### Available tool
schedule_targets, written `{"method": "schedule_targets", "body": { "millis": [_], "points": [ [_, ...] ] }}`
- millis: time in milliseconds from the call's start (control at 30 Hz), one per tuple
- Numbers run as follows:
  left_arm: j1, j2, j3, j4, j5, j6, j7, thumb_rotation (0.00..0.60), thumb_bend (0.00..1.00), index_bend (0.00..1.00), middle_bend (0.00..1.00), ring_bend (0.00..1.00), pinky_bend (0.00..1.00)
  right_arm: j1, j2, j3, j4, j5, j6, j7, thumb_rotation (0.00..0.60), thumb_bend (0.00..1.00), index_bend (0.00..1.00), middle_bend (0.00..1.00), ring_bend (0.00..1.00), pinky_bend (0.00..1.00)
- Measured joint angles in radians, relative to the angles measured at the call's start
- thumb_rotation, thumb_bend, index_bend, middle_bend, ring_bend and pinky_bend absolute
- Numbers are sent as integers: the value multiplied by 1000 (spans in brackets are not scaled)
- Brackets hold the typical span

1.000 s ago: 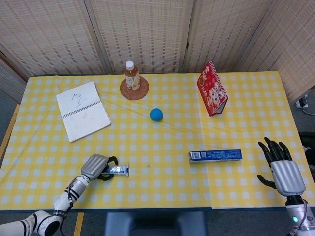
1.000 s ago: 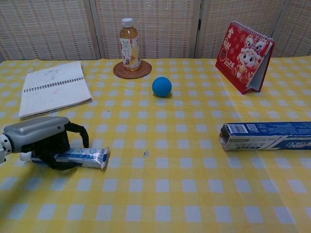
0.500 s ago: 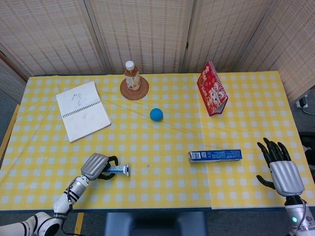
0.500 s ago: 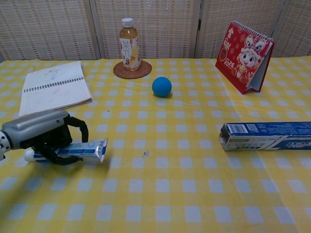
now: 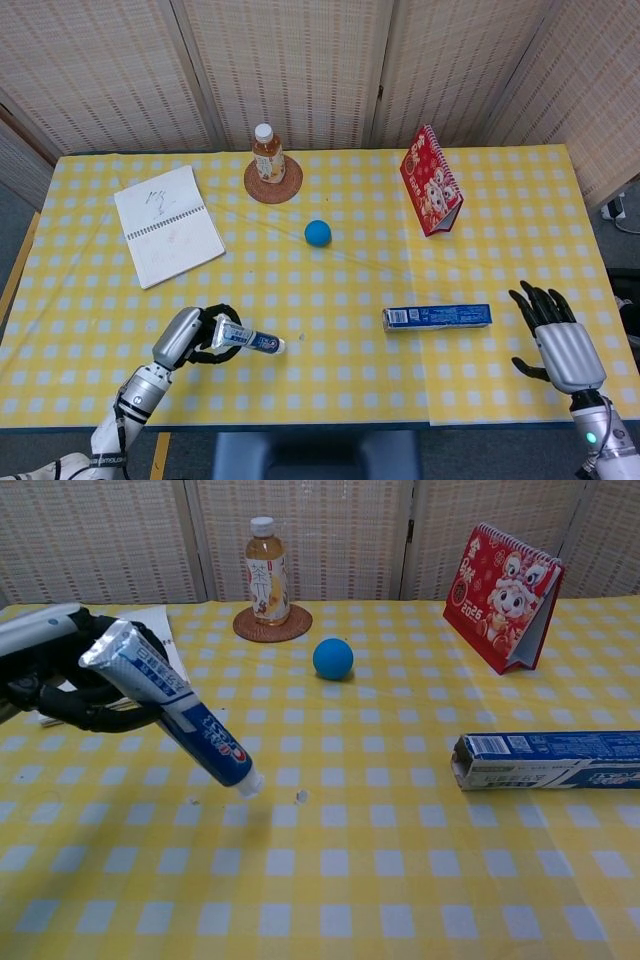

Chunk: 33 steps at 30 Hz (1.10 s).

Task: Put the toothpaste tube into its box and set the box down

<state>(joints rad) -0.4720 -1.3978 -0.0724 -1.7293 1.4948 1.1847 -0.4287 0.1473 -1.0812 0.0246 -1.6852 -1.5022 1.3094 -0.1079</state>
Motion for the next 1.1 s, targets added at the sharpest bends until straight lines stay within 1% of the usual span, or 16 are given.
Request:
{"method": "schedule_targets", "body": {
  "millis": [133, 267, 500, 667, 800, 900, 933, 967, 1100],
  "points": [
    [6, 60, -2, -107, -2, -3, -57, 600, 799, 894, 1000, 1000, 1000, 51, 24, 15, -13, 47, -104, 22, 600, 207, 0, 0, 0, 0],
    [9, 96, -4, -162, -1, -6, -80, 600, 800, 894, 1000, 1000, 1000, 112, 22, 40, -6, 117, -188, 15, 600, 207, 0, 0, 0, 0],
    [17, 110, -18, -188, -8, 13, -67, 600, 799, 894, 1000, 1000, 1000, 175, -25, 58, 14, 178, -260, -77, 600, 207, 0, 0, 0, 0],
    [22, 120, -25, -197, -14, 22, -71, 600, 799, 894, 1000, 1000, 1000, 217, -62, 68, 36, 260, -312, -150, 600, 206, 0, 0, 0, 0],
    [22, 123, -28, -198, -18, 20, -70, 600, 799, 894, 1000, 1000, 1000, 250, -104, 75, 67, 308, -343, -188, 600, 207, 0, 0, 6, 0],
    [20, 125, -31, -198, -23, 17, -69, 600, 799, 894, 1000, 1000, 1000, 274, -128, 77, 94, 317, -365, -196, 600, 206, 3, 2, 33, 0],
    [20, 125, -32, -196, -24, 16, -70, 600, 799, 894, 1000, 1000, 1000, 280, -135, 77, 101, 318, -372, -196, 600, 206, 12, 6, 40, 0],
    [20, 125, -33, -195, -25, 16, -69, 600, 799, 894, 1000, 1000, 1000, 288, -145, 78, 110, 319, -378, -197, 600, 206, 43, 19, 55, 0],
    [21, 125, -38, -189, -33, 17, -71, 600, 800, 894, 1000, 1000, 1000, 312, -172, 78, 132, 333, -397, -208, 600, 206, 205, 92, 107, 0]
  ]
}}
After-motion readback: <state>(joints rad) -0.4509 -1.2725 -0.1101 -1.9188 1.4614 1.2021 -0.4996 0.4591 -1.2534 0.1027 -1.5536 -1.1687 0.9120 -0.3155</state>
